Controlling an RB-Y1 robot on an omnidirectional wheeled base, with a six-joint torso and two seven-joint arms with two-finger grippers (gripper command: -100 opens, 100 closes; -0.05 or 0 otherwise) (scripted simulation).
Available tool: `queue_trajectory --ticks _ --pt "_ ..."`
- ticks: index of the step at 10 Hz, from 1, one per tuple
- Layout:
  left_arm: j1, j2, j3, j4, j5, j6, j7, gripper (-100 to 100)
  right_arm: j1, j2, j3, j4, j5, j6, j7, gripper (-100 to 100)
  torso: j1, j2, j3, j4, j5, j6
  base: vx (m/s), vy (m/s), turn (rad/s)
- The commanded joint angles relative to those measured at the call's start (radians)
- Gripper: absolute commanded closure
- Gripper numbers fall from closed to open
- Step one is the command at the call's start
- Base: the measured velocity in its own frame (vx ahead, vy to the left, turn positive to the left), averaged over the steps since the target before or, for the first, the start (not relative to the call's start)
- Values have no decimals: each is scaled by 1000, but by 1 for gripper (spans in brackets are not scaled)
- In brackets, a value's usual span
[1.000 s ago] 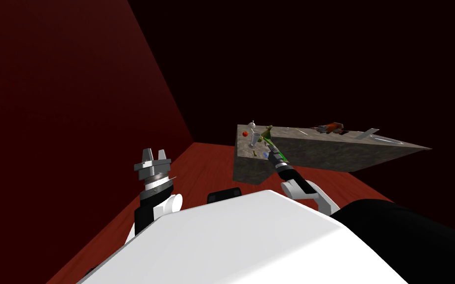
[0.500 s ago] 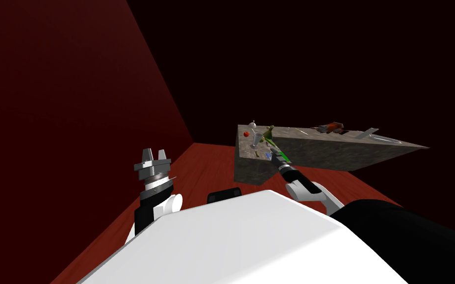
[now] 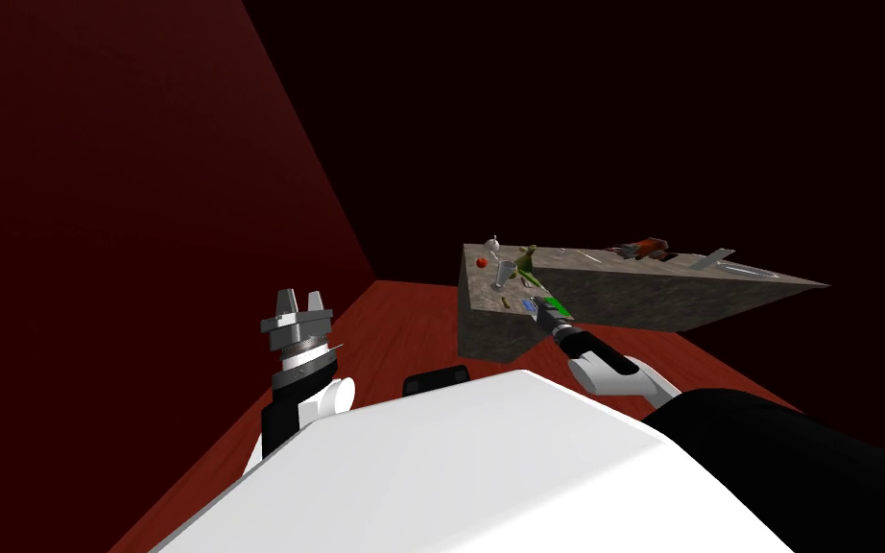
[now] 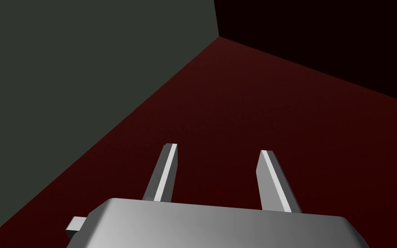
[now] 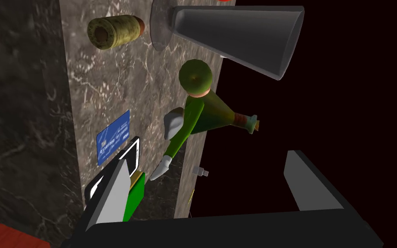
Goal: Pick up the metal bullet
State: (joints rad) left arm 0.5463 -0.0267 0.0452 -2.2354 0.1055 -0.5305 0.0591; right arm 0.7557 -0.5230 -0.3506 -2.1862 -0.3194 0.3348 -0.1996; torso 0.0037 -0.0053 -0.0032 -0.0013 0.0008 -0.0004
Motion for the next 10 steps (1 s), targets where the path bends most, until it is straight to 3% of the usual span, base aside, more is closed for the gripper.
queue_trajectory --ticks 1,3,6,8,9,10 --pt "0 0 0 0 0 0 0 0 12 -22 -25 23 -37 50 -38 -100 0 0 0 0 0 0 88 72 -32" --pt "0 0 0 0 0 0 0 0 12 -22 -25 23 -37 95 -38 -100 -1 0 0 0 0 0 45 38 -10" --pt "0 0 0 0 0 0 0 0 43 -61 -78 57 -113 193 -112 -100 -1 1 1 0 0 0 66 52 -24" --pt "0 0 0 0 0 0 0 0 43 -61 -78 57 -114 233 -112 -100 0 -1 0 0 0 0 68 40 -14" --pt "0 0 0 0 0 0 0 0 57 -79 -105 76 -155 273 -151 -100 -2 1 1 0 0 0 67 34 -17" --pt "0 0 0 0 0 0 0 0 57 -79 -105 76 -155 301 -151 -100 -2 0 0 0 0 0 76 42 -17"
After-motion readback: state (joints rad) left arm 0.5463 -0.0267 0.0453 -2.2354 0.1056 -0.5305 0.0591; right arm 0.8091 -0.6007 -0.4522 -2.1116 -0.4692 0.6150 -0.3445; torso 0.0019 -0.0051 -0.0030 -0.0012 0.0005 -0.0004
